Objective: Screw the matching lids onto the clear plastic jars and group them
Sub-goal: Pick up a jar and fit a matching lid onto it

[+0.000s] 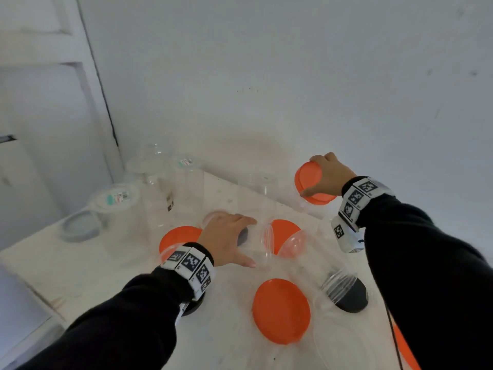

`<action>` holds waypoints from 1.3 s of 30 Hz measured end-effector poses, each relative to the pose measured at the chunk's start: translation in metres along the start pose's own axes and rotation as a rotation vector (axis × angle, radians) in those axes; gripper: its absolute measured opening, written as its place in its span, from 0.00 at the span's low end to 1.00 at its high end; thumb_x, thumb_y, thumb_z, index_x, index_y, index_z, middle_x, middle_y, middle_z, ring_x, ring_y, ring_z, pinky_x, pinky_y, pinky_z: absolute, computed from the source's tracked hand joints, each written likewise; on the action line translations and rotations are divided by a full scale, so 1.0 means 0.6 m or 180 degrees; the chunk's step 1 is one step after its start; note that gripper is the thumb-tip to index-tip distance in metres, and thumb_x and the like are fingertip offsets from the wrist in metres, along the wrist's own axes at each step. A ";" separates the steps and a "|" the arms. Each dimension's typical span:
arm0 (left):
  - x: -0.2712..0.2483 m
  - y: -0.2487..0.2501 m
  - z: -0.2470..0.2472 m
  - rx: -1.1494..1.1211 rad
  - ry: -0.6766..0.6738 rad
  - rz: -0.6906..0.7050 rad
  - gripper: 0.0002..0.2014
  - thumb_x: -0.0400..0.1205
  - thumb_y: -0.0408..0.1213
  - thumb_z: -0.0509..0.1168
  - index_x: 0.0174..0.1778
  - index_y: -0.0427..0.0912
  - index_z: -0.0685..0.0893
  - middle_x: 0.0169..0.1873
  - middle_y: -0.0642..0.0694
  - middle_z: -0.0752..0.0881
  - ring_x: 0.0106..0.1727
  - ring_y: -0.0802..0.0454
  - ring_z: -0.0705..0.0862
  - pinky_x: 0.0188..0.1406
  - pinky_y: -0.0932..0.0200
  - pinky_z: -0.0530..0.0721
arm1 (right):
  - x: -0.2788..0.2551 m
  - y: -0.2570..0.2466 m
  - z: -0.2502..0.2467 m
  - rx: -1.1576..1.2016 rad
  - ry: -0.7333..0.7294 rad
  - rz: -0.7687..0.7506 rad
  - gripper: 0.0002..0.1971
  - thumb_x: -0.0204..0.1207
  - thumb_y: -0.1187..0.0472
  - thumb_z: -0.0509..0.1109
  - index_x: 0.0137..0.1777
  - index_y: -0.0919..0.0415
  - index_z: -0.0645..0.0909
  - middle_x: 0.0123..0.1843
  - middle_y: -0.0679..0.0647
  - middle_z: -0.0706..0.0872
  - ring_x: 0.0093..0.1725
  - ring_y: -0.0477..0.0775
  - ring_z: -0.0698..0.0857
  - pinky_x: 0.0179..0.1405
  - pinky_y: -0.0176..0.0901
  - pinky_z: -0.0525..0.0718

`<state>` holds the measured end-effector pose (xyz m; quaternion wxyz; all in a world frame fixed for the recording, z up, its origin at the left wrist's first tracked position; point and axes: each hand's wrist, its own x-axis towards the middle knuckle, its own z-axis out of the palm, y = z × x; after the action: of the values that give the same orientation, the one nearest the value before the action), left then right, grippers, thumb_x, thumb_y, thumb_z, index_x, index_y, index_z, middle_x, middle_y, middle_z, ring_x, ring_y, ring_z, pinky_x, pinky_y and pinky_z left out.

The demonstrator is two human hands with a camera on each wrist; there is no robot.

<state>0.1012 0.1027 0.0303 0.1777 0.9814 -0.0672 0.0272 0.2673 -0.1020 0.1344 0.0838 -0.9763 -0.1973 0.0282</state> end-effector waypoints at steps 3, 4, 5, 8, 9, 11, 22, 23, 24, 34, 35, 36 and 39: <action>0.001 -0.002 0.000 -0.0062 -0.0025 -0.0017 0.45 0.64 0.62 0.75 0.75 0.50 0.67 0.69 0.52 0.74 0.70 0.50 0.70 0.75 0.52 0.59 | 0.032 -0.004 0.012 -0.0329 -0.0261 -0.0048 0.50 0.60 0.45 0.81 0.79 0.54 0.59 0.75 0.56 0.61 0.67 0.67 0.75 0.58 0.56 0.79; 0.002 -0.003 -0.001 -0.0087 -0.0038 -0.0048 0.45 0.64 0.61 0.75 0.75 0.50 0.68 0.69 0.52 0.75 0.70 0.50 0.70 0.74 0.53 0.59 | 0.041 -0.006 0.017 -0.0428 -0.0328 -0.0067 0.50 0.60 0.46 0.81 0.79 0.54 0.59 0.75 0.56 0.61 0.67 0.67 0.75 0.58 0.56 0.79; 0.002 -0.004 -0.001 -0.0117 -0.0048 -0.0073 0.45 0.64 0.61 0.75 0.75 0.51 0.68 0.69 0.52 0.75 0.70 0.50 0.70 0.74 0.53 0.59 | 0.049 -0.007 0.024 -0.0497 -0.0401 -0.0083 0.50 0.60 0.46 0.82 0.79 0.54 0.59 0.75 0.56 0.62 0.67 0.67 0.75 0.57 0.56 0.79; 0.005 -0.008 0.003 -0.0167 -0.0056 -0.0085 0.45 0.63 0.61 0.76 0.74 0.51 0.68 0.69 0.52 0.75 0.70 0.50 0.69 0.74 0.52 0.59 | 0.074 -0.007 0.042 -0.0593 -0.0646 -0.0120 0.51 0.59 0.47 0.82 0.79 0.55 0.58 0.75 0.56 0.62 0.68 0.66 0.74 0.59 0.57 0.79; 0.005 -0.010 0.005 -0.0165 -0.0066 -0.0079 0.45 0.63 0.61 0.75 0.74 0.51 0.68 0.69 0.52 0.75 0.70 0.50 0.69 0.74 0.51 0.59 | 0.081 -0.007 0.046 -0.0632 -0.0738 -0.0144 0.51 0.59 0.47 0.82 0.79 0.55 0.58 0.74 0.56 0.62 0.69 0.65 0.73 0.60 0.57 0.79; 0.008 -0.011 0.006 -0.0149 -0.0056 -0.0074 0.45 0.62 0.62 0.75 0.74 0.52 0.68 0.69 0.53 0.75 0.69 0.50 0.69 0.74 0.51 0.59 | 0.094 -0.009 0.051 -0.0767 -0.0886 -0.0207 0.51 0.59 0.46 0.82 0.79 0.55 0.58 0.74 0.56 0.64 0.70 0.64 0.73 0.62 0.59 0.78; 0.009 -0.011 0.005 -0.0139 -0.0084 -0.0116 0.45 0.63 0.61 0.75 0.74 0.51 0.68 0.68 0.52 0.75 0.69 0.50 0.69 0.73 0.52 0.60 | 0.121 -0.023 0.071 -0.1030 -0.1036 -0.0344 0.47 0.67 0.45 0.77 0.80 0.57 0.55 0.77 0.58 0.66 0.74 0.61 0.70 0.68 0.54 0.73; 0.009 -0.011 0.005 -0.0135 -0.0075 -0.0112 0.45 0.63 0.61 0.75 0.74 0.51 0.68 0.68 0.52 0.75 0.69 0.49 0.69 0.73 0.52 0.60 | 0.119 -0.025 0.069 -0.1008 -0.1013 -0.0346 0.46 0.67 0.45 0.77 0.80 0.57 0.56 0.77 0.58 0.67 0.73 0.61 0.70 0.67 0.53 0.73; 0.008 -0.011 0.005 -0.0131 -0.0069 -0.0111 0.45 0.63 0.61 0.75 0.74 0.51 0.68 0.68 0.52 0.75 0.69 0.49 0.69 0.73 0.52 0.60 | 0.116 -0.026 0.064 -0.0967 -0.0992 -0.0343 0.45 0.68 0.46 0.76 0.80 0.58 0.57 0.77 0.58 0.67 0.73 0.61 0.71 0.66 0.53 0.73; 0.001 -0.006 0.002 -0.0031 0.0025 -0.0087 0.44 0.64 0.61 0.75 0.75 0.51 0.67 0.70 0.51 0.74 0.71 0.48 0.69 0.75 0.52 0.59 | -0.046 -0.030 -0.043 -0.0004 -0.0282 -0.0723 0.36 0.75 0.49 0.71 0.79 0.57 0.60 0.77 0.56 0.66 0.70 0.57 0.72 0.65 0.46 0.70; -0.001 -0.006 0.003 -0.0041 0.0056 -0.0088 0.44 0.64 0.61 0.75 0.75 0.51 0.68 0.69 0.50 0.74 0.70 0.48 0.70 0.75 0.51 0.59 | -0.075 -0.027 -0.043 0.0118 -0.0164 -0.0773 0.36 0.75 0.50 0.71 0.79 0.56 0.60 0.77 0.56 0.65 0.71 0.56 0.72 0.65 0.44 0.70; -0.002 -0.006 0.005 -0.0046 0.0096 -0.0080 0.44 0.64 0.61 0.75 0.75 0.50 0.68 0.69 0.50 0.74 0.70 0.48 0.70 0.75 0.50 0.60 | -0.104 -0.022 -0.039 0.0243 -0.0056 -0.0810 0.36 0.75 0.51 0.71 0.79 0.56 0.60 0.77 0.55 0.65 0.71 0.55 0.71 0.64 0.42 0.69; -0.005 -0.005 0.010 0.0017 0.0194 -0.0012 0.45 0.63 0.62 0.75 0.74 0.50 0.69 0.69 0.49 0.76 0.69 0.47 0.71 0.74 0.48 0.62 | -0.187 -0.008 -0.004 0.0511 0.0008 -0.0770 0.38 0.73 0.49 0.72 0.79 0.56 0.59 0.77 0.52 0.64 0.72 0.51 0.69 0.64 0.36 0.66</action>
<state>0.0986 0.1042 0.0235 0.1771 0.9807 -0.0599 0.0569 0.1626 -0.1416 0.1403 0.1646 -0.9356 -0.3105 0.0323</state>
